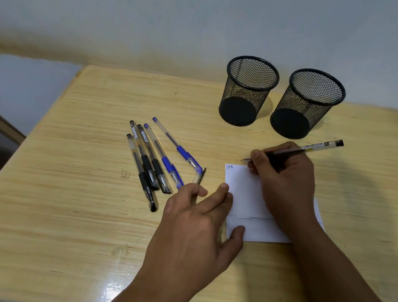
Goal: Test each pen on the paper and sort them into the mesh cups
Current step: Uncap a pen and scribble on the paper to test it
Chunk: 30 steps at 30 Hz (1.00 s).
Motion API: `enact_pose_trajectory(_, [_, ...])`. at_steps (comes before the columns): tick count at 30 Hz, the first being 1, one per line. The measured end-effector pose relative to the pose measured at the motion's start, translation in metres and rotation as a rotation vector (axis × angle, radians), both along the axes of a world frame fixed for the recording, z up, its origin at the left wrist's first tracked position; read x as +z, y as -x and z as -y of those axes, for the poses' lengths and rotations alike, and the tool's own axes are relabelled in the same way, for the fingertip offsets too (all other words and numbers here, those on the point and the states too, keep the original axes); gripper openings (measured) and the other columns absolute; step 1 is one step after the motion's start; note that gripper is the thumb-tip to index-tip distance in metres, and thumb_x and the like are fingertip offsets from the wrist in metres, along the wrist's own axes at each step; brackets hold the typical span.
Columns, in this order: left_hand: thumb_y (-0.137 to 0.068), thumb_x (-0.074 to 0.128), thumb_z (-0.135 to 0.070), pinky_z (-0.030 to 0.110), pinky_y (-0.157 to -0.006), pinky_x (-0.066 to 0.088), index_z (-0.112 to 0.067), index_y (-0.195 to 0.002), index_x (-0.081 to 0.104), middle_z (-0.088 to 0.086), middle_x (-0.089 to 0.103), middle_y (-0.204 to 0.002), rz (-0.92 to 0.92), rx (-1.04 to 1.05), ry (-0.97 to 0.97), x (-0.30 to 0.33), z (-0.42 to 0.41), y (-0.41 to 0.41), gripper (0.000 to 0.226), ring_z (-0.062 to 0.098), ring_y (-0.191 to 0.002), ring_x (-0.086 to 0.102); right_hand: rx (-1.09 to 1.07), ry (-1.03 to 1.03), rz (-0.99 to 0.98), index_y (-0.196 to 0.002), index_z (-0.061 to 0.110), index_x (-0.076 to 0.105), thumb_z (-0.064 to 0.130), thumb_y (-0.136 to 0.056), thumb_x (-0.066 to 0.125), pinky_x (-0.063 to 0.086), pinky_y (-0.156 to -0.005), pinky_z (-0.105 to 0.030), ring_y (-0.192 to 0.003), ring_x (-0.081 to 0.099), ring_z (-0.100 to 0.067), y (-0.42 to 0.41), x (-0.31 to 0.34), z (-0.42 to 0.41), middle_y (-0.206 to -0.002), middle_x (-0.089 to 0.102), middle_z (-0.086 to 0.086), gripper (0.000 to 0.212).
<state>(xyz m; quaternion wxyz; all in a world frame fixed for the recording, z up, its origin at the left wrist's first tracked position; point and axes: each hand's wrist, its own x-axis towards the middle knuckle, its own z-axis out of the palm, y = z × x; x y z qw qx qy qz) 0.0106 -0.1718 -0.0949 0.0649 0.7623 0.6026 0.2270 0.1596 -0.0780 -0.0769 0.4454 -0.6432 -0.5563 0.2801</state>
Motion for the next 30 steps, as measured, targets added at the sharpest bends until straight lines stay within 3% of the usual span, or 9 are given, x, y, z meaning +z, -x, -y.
enact_pose_trajectory(5, [-0.086,0.053,-0.054,0.038,-0.086,0.048,-0.023,-0.123,0.065,-0.015,0.061,-0.133,-0.049,-0.003,0.012,0.002,0.001,0.001,0.049,0.02,-0.107,0.049,0.035,0.129,-0.182,-0.075,0.022,0.071,0.025,-0.09,0.067,0.057,-0.075,-0.029,-0.066,0.07,-0.008,-0.008,0.012,-0.006,-0.067,0.074,0.003,0.016])
enact_pose_trajectory(11, [-0.088,0.049,-0.052,0.039,-0.09,0.047,-0.027,-0.127,0.057,-0.014,0.054,-0.14,-0.076,-0.058,0.094,0.012,-0.001,0.004,0.047,0.018,-0.107,0.05,0.059,0.146,-0.259,-0.084,0.013,0.07,0.018,-0.09,0.067,0.057,-0.066,-0.024,-0.063,0.072,-0.01,-0.016,0.03,0.014,-0.068,0.075,-0.002,0.008])
enact_pose_trajectory(15, [-0.09,0.047,-0.044,0.036,-0.093,0.044,-0.025,-0.131,0.053,-0.006,0.053,-0.142,-0.01,-0.067,0.102,0.021,-0.003,0.009,0.046,0.021,-0.109,0.056,0.07,0.173,-0.279,-0.087,0.008,0.068,0.016,-0.09,0.068,0.059,-0.069,-0.029,-0.065,0.072,-0.014,-0.019,0.035,0.033,-0.071,0.075,-0.006,0.008])
enact_pose_trajectory(24, [-0.091,0.05,-0.044,0.035,-0.084,0.049,-0.022,-0.122,0.069,-0.007,0.07,-0.115,0.071,0.096,-0.114,0.031,0.003,0.022,0.042,0.019,-0.096,0.058,0.061,0.165,-0.395,-0.085,0.006,0.067,0.013,-0.088,0.07,0.061,-0.075,-0.039,-0.07,0.074,-0.022,-0.033,0.038,0.059,-0.072,0.075,-0.01,0.008])
enact_pose_trajectory(28, [-0.088,0.049,-0.044,0.038,-0.075,0.047,-0.031,-0.102,0.074,-0.013,0.069,-0.094,0.04,0.246,-0.128,0.035,-0.009,0.035,0.031,0.022,-0.084,0.057,0.078,0.161,-0.45,-0.088,0.001,0.065,0.011,-0.089,0.069,0.061,-0.075,-0.04,-0.069,0.073,-0.021,-0.037,0.038,0.064,-0.073,0.075,-0.012,0.011])
enact_pose_trajectory(30, [-0.084,0.055,-0.045,0.036,-0.076,0.044,-0.034,-0.096,0.074,-0.013,0.069,-0.094,-0.007,0.319,-0.074,0.039,-0.018,0.036,0.024,0.024,-0.087,0.057,0.081,0.159,-0.464,-0.088,0.0,0.065,0.01,-0.089,0.069,0.06,-0.076,-0.041,-0.069,0.072,-0.02,-0.039,0.038,0.065,-0.073,0.075,-0.012,0.011])
